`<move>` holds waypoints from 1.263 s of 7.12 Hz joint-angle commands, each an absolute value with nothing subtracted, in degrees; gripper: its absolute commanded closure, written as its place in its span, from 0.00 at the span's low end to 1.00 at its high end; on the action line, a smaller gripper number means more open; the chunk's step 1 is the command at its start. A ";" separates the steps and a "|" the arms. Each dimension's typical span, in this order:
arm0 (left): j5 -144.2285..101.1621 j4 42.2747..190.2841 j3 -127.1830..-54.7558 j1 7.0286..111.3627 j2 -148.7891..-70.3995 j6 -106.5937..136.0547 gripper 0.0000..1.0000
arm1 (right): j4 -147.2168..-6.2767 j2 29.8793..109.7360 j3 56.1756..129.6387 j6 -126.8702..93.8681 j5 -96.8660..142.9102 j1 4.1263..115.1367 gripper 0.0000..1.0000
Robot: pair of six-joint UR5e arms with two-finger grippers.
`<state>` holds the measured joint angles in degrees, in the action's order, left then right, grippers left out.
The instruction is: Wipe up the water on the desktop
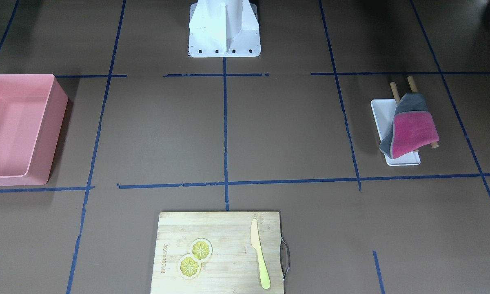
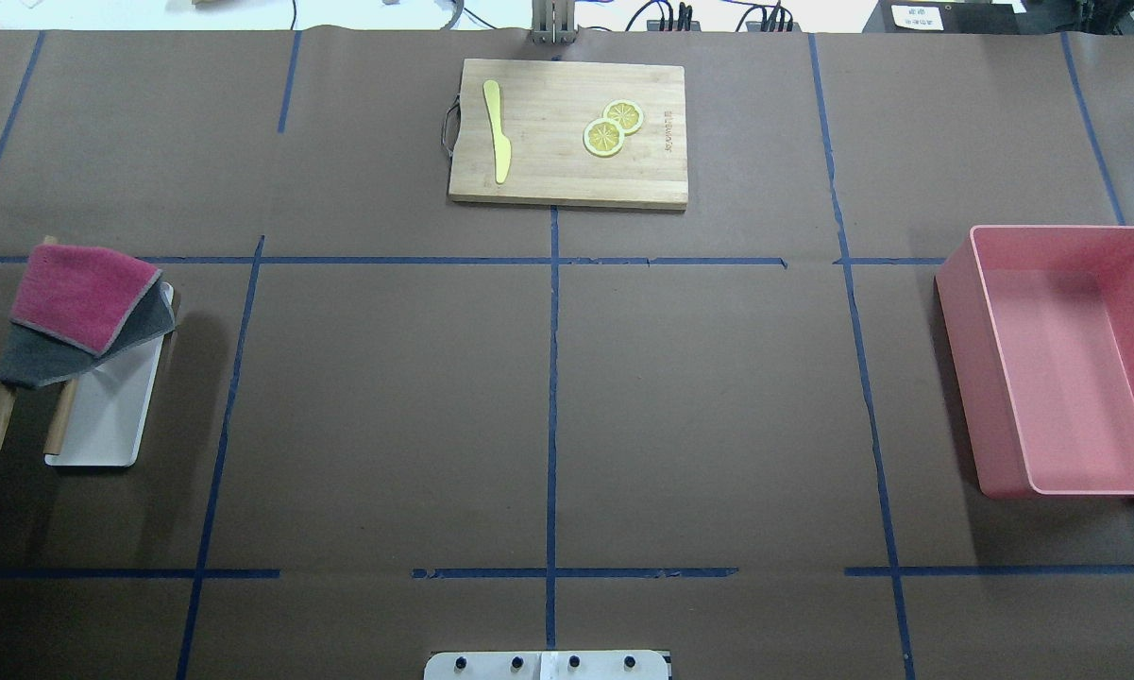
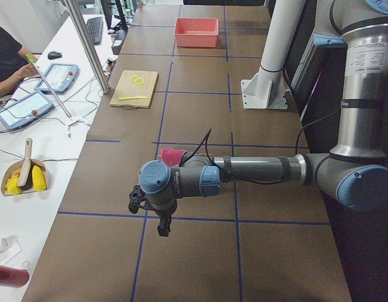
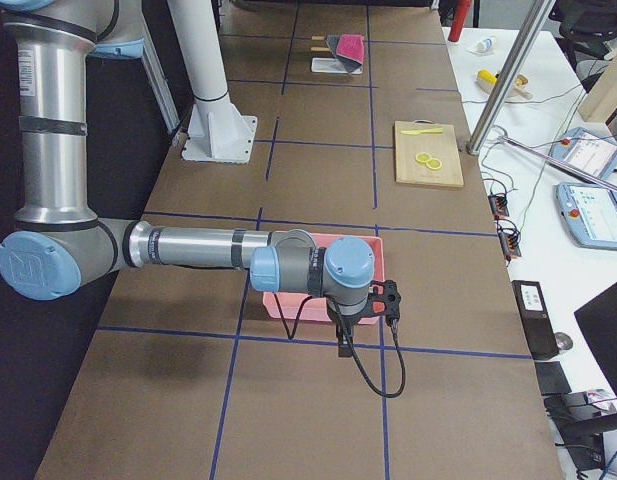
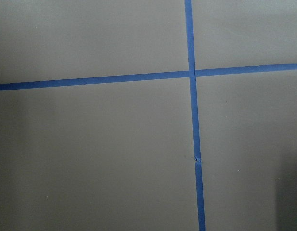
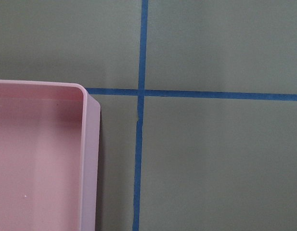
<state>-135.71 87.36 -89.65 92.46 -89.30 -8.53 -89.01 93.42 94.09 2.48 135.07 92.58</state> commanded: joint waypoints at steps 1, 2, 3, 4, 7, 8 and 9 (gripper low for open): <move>-135.70 87.54 -89.56 92.46 -89.30 -8.53 0.00 | -88.95 93.43 93.96 2.37 135.17 92.37 0.00; -135.70 87.54 -89.56 92.46 -89.30 -8.53 0.00 | -88.95 93.43 93.87 2.37 136.39 92.37 0.00; -135.70 87.63 -89.56 92.46 -89.30 -8.61 0.00 | -88.95 93.43 93.95 2.37 136.49 92.37 0.00; -135.79 87.71 -89.56 92.46 -89.30 -8.87 0.00 | -88.95 93.43 94.04 2.37 136.58 92.37 0.00; -136.14 89.99 -90.61 92.46 -89.47 -8.71 0.00 | -87.64 92.90 94.39 2.29 137.64 91.24 0.00; -136.23 91.04 -91.40 92.29 -90.26 -8.70 0.00 | -86.76 93.07 94.57 2.29 137.81 91.23 0.00; -136.84 91.49 -93.23 92.02 -91.92 -5.66 0.00 | -86.75 92.73 95.35 2.20 137.55 91.14 0.00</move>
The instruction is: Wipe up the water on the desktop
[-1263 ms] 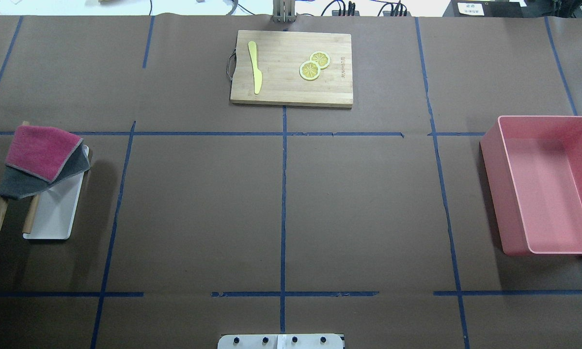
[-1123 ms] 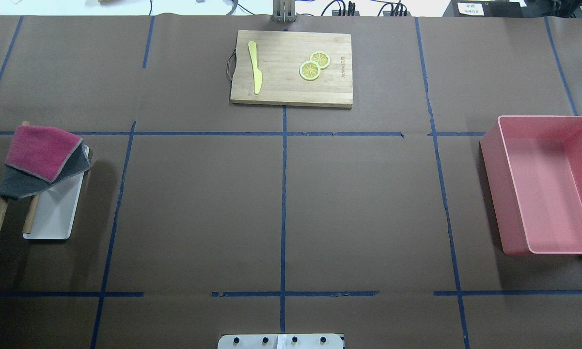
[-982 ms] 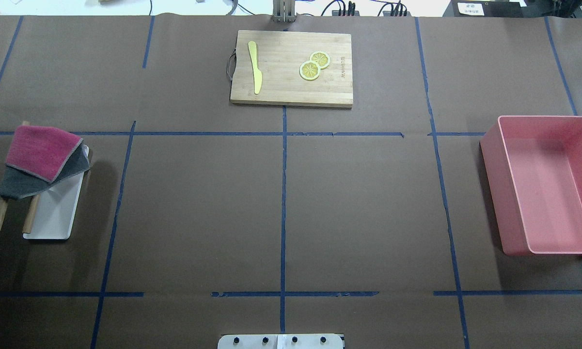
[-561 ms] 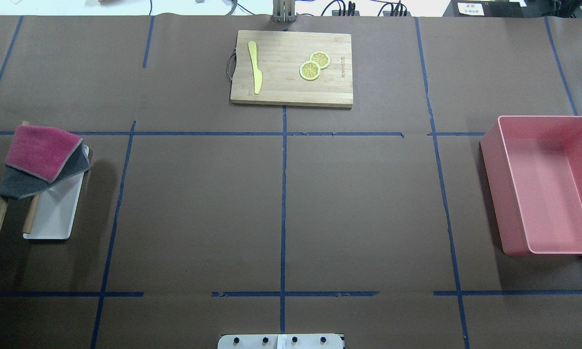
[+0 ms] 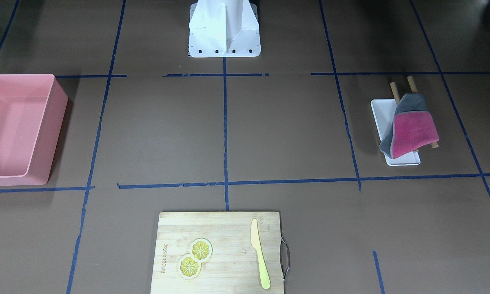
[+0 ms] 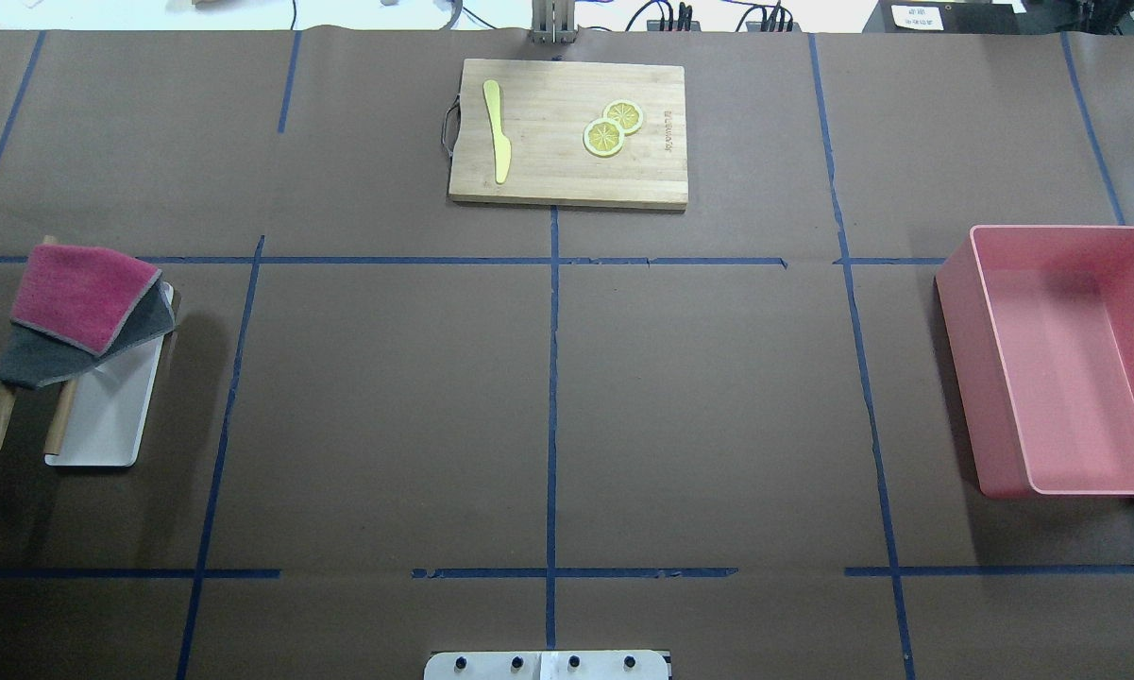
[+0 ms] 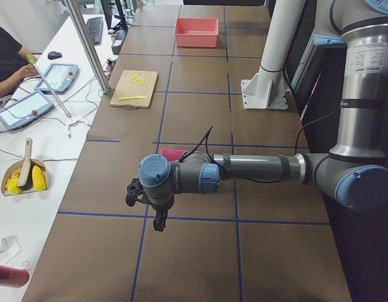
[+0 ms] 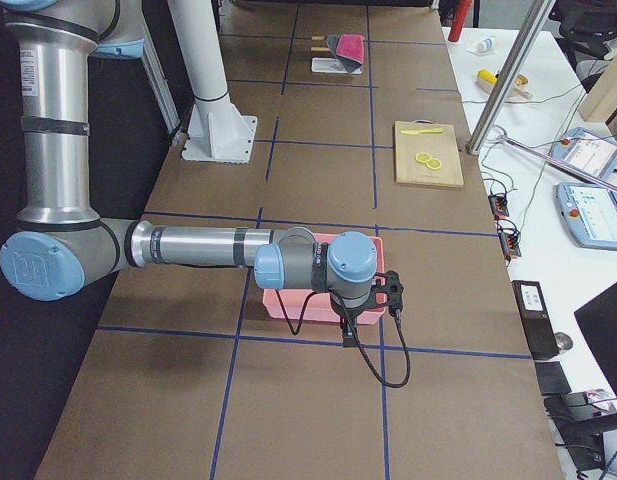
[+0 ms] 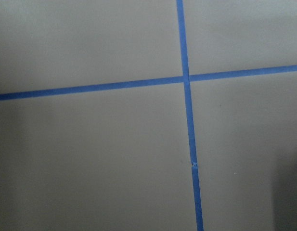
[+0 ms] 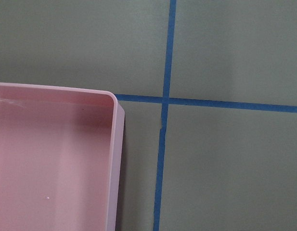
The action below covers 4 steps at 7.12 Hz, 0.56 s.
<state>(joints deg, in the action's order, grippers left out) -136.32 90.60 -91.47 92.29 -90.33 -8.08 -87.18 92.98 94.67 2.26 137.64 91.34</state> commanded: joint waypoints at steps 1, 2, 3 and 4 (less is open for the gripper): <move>-141.72 91.58 -95.86 90.28 -92.46 1.07 0.00 | -86.75 92.72 97.62 1.94 137.81 91.14 0.00; -143.33 91.58 -98.93 87.91 -92.46 5.14 0.00 | -87.01 92.99 100.17 1.50 137.90 91.14 0.00; -143.35 91.58 -101.31 84.15 -91.94 9.80 0.00 | -86.75 93.25 100.54 1.41 138.42 91.14 0.00; -143.35 94.11 -101.86 80.98 -91.24 14.45 0.00 | -86.75 93.25 100.55 1.32 138.51 91.06 0.00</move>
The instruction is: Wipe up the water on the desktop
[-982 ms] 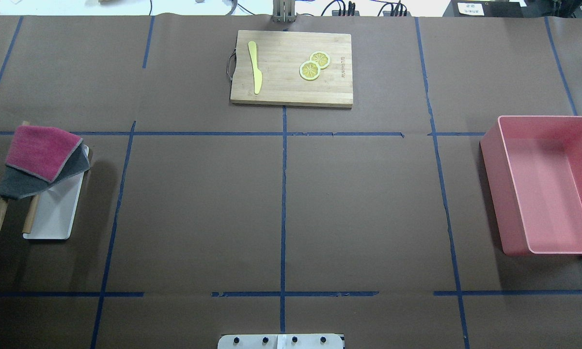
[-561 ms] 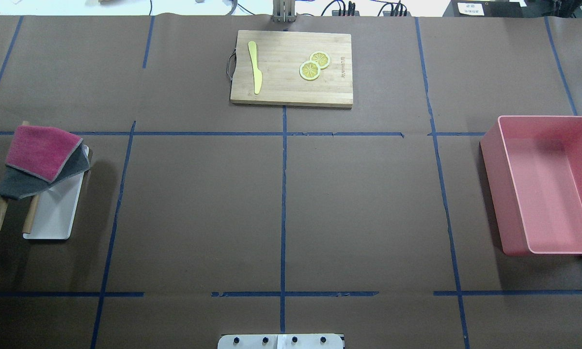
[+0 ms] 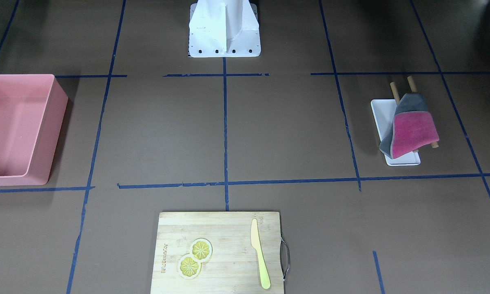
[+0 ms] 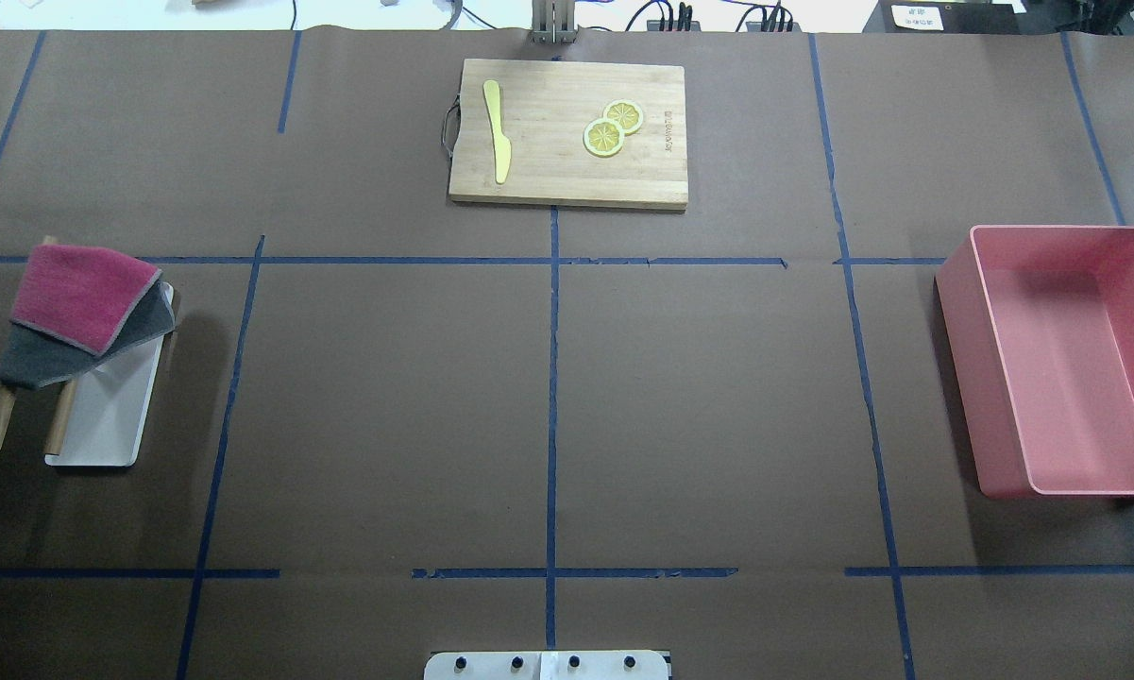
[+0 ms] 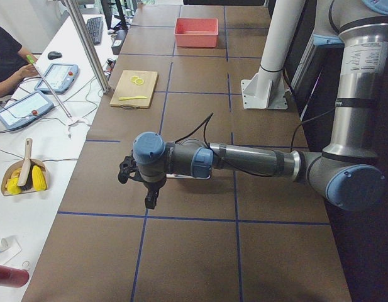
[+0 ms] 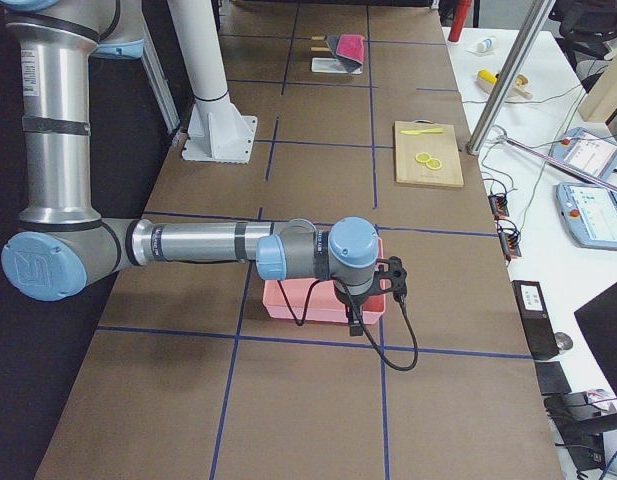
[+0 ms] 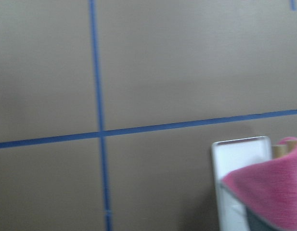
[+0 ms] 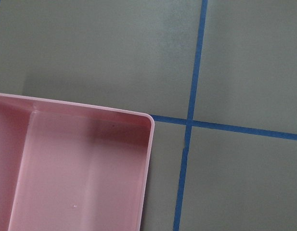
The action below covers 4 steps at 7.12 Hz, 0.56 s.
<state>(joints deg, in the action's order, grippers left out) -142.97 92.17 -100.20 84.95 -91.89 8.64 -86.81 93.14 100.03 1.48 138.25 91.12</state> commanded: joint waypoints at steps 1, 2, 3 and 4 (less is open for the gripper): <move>-143.35 101.96 -101.87 78.25 -88.27 20.77 0.00 | -86.75 93.25 100.46 1.32 138.52 91.14 0.00; -143.26 111.52 -100.65 75.18 -87.81 30.66 0.00 | -86.75 92.99 100.46 1.32 138.52 91.06 0.00; -142.65 116.58 -99.68 71.58 -87.80 36.24 0.02 | -86.84 92.81 100.46 1.32 138.43 91.05 0.00; -142.56 117.59 -98.45 70.24 -88.15 36.99 0.05 | -86.84 92.81 100.46 1.23 138.51 91.05 0.00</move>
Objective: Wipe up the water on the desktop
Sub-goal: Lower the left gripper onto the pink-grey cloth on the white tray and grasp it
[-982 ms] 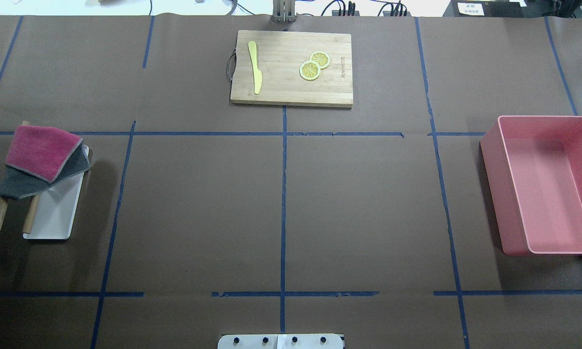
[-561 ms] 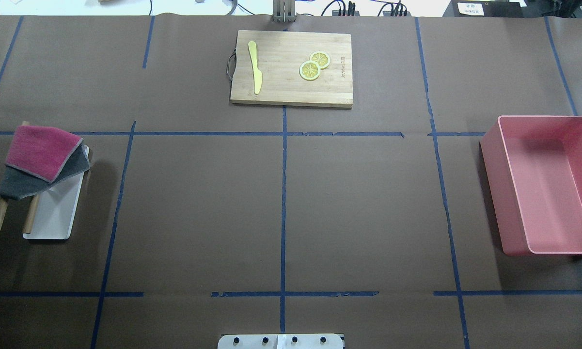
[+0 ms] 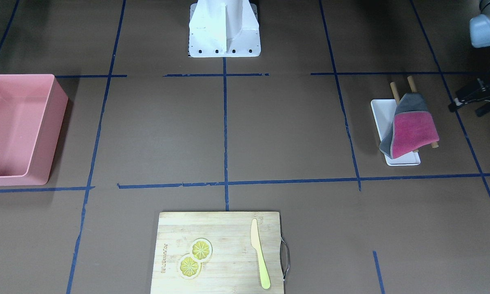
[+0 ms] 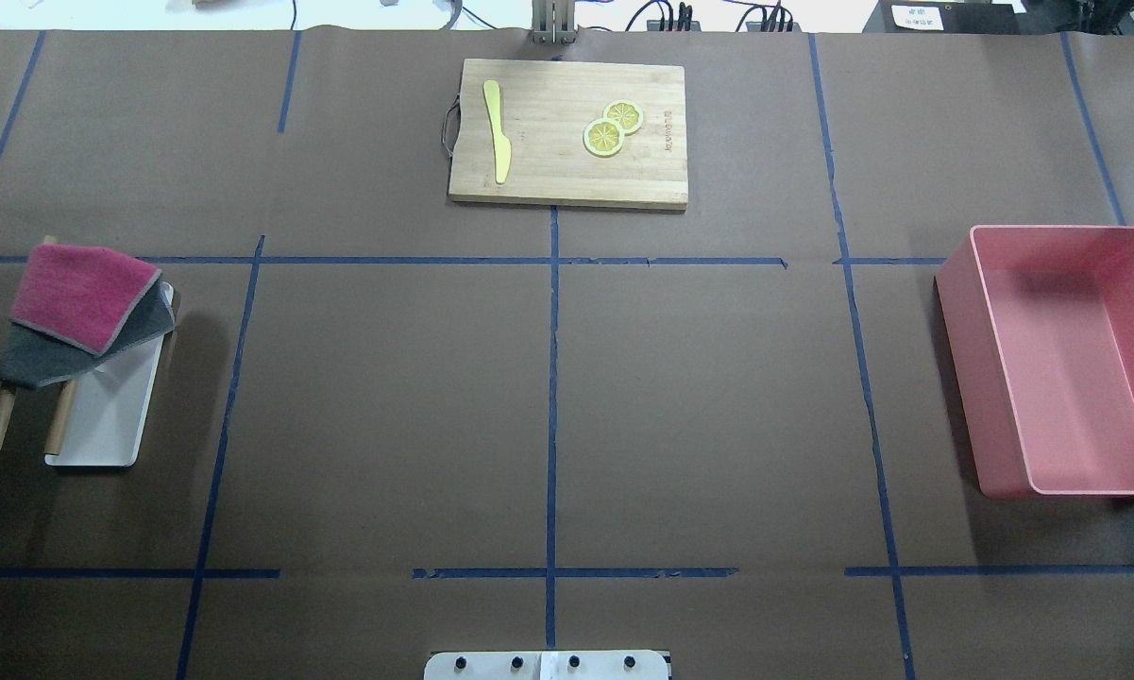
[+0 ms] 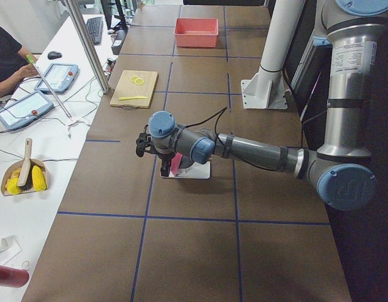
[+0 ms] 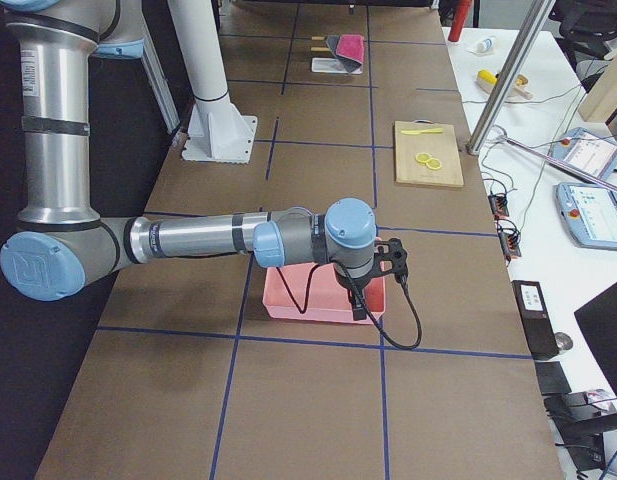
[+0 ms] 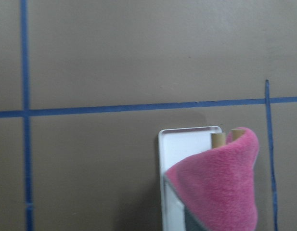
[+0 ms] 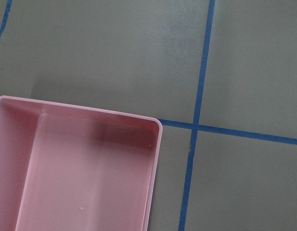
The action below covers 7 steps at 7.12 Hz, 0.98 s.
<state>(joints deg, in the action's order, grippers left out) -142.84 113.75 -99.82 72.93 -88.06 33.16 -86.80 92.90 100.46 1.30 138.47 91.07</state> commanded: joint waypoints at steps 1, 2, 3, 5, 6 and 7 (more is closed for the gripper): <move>-142.56 117.68 -98.09 69.35 -88.42 37.09 0.05 | -86.84 92.81 100.46 1.23 138.43 91.05 0.00; -142.56 117.51 -97.74 67.95 -88.42 37.00 0.07 | -86.84 92.81 100.28 1.32 138.51 91.05 0.00; -143.08 117.60 -97.39 67.94 -88.68 36.91 0.10 | -86.75 92.73 100.46 1.23 138.52 90.97 0.00; -143.17 117.51 -97.21 67.59 -89.21 37.00 0.22 | -86.84 92.37 100.46 1.23 138.52 90.97 0.00; -143.26 117.51 -97.21 67.59 -89.12 36.91 0.32 | -86.84 92.37 100.46 1.23 138.52 90.97 0.00; -143.35 117.42 -97.21 67.59 -88.86 36.83 0.38 | -86.84 92.37 100.46 1.23 138.52 90.97 0.00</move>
<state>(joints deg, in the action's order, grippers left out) -143.24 117.49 -97.23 67.62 -89.04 36.91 -86.83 92.41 100.46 1.23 138.52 90.97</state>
